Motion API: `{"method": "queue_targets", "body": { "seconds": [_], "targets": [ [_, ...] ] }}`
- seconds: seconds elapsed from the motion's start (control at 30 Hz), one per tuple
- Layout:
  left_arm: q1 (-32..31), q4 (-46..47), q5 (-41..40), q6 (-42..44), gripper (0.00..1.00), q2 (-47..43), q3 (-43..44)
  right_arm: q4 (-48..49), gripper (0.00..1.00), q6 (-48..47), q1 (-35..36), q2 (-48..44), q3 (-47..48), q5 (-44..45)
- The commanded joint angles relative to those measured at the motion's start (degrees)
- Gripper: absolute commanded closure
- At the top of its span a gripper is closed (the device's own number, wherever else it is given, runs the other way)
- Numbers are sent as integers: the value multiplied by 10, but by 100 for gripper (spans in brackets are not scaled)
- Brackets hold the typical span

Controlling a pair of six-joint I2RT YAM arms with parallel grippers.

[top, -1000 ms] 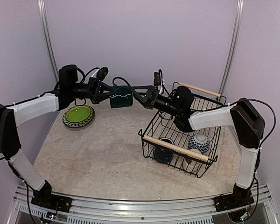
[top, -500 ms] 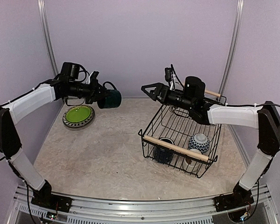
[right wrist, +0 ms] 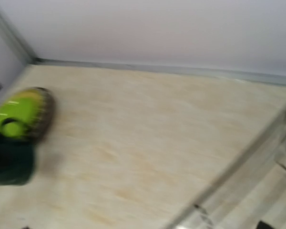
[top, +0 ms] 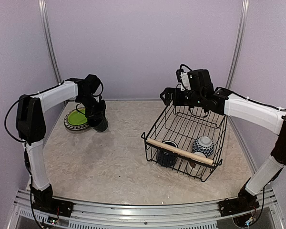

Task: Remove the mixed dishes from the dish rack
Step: Place the cup at the center of the board.

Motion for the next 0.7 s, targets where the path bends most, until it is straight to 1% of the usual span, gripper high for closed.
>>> {"method": "queue_targets", "body": {
  "seconds": [0.0,0.2,0.27,0.37,0.43,0.53,0.67],
  "targets": [
    [-9,-52,-64,38,100,21,44,-127,0,-4,-2,-6,32,112],
    [-11,-61,-76,49,100,57,58,-166,0,37,-2,-13,40,166],
    [-14,-64,-77,54,100,66,62,-169,0,31,-2,-18,35,168],
    [-15,-72,-78,57,100,82,70,-170,0,16,-3,-26,29,165],
    [-15,-75,-78,57,100,90,74,-172,0,-20,-2,-33,28,149],
    [-15,-78,-74,56,100,99,77,-175,0,-36,-4,-45,19,143],
    [-15,-80,-64,54,94,105,81,-187,0,-55,-6,-42,24,105]
  ]
}}
